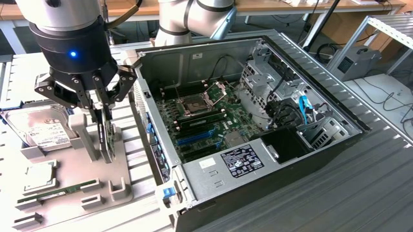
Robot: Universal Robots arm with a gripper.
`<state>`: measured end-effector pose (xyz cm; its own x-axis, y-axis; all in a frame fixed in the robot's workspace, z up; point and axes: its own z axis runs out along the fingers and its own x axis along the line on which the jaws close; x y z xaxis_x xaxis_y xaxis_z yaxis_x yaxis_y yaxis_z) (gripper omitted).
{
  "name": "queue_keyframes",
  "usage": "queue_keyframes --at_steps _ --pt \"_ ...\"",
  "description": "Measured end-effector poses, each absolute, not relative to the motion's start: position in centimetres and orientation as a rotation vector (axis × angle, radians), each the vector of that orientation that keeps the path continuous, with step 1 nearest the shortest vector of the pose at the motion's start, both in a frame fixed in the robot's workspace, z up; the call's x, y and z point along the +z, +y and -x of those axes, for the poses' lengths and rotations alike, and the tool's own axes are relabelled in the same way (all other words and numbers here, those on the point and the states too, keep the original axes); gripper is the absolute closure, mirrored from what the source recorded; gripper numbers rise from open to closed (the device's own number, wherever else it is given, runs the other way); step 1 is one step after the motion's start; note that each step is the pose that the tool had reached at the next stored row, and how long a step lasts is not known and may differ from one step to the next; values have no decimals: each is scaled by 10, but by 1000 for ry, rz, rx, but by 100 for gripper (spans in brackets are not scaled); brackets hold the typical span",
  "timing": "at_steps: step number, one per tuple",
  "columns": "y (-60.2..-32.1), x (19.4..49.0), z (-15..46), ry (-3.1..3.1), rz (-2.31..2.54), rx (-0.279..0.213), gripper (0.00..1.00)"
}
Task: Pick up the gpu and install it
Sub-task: 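Pick up the gpu and move the gpu toward the slot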
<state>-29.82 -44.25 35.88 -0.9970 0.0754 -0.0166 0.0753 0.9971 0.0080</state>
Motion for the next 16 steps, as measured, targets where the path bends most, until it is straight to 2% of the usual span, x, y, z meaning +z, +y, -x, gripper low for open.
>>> queue_keyframes --at_steps 16 --pt "-443 363 298 3123 -118 11 74"
